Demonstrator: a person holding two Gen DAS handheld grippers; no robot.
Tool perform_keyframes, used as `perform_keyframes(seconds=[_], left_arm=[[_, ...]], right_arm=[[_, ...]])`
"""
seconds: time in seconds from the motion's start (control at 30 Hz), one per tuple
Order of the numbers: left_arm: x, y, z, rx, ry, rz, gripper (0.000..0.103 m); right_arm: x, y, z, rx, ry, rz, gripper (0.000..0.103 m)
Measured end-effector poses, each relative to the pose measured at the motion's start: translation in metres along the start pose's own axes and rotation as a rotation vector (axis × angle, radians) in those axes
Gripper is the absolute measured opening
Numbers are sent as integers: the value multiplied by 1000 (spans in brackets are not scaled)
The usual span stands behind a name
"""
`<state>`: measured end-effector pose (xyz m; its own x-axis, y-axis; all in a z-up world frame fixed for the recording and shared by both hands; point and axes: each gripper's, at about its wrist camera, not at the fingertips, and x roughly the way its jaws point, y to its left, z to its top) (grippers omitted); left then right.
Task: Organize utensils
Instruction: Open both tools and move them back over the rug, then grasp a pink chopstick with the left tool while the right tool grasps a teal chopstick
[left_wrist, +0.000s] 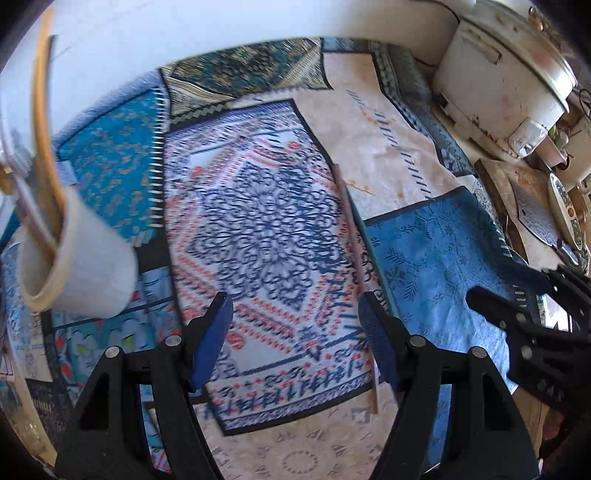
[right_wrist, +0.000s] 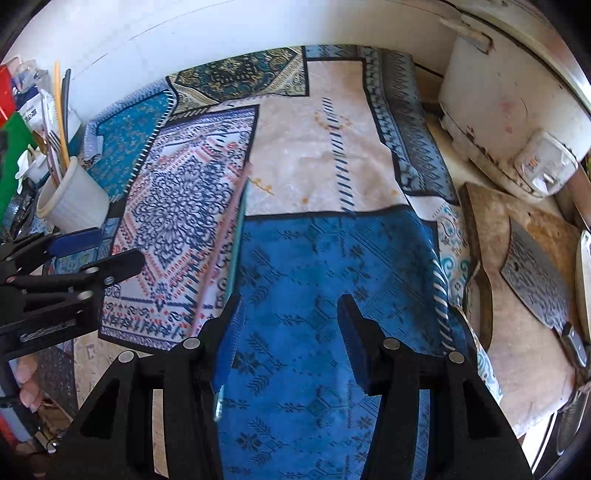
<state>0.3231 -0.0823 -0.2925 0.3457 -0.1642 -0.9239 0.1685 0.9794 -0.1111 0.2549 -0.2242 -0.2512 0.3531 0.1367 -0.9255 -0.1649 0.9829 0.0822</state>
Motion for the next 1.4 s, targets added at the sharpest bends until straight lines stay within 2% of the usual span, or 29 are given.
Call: perform_keyframes(seconds=[0.1,0.13,0.2,0.27,0.37,0.43,0.5,0.53,0.63,0.67,0.73,0.9,1.07,1.13,1.4], left_arm=[[21,-9,12,1,42,-19,67],[29,-12,17,-1,58,-21,65],[41,-16,22,1,83,-29,52],[50,-21,26,14,99,-27,47],[53,-27,27,49,80,-17,40],[54,-30,27,74,61,0,28],[56,-29,27,86,54,21,10],[56,-26,27,83,55,18,6],[54,-11,22,47,71,-17,5],[53,-7,20,40,74,-17,5],[49,-1,12,33,85,-20,5],[41,10,-7,49,139,-50,5],[40,15,-15,64,193,-72,5],[40,15,-14,69,204,-68,5],[53,7,13,88,225,-51,7]], right_arm=[[4,-9,-8,43,22,19,48],[7,-10,-10,54,31,29,48],[12,-10,-14,75,50,55,48],[16,-8,-18,86,65,78,48],[22,1,-21,74,77,96,48],[25,11,-23,42,79,108,48],[29,20,-24,2,86,114,48],[32,25,-24,-18,93,114,48],[42,40,-26,-72,112,96,40],[46,45,-28,-92,125,85,33],[45,52,-29,-134,102,47,28],[45,50,-28,-167,109,38,7],[47,23,-19,-135,123,34,7],[52,18,-14,-123,139,67,7],[67,9,20,-106,154,85,6]])
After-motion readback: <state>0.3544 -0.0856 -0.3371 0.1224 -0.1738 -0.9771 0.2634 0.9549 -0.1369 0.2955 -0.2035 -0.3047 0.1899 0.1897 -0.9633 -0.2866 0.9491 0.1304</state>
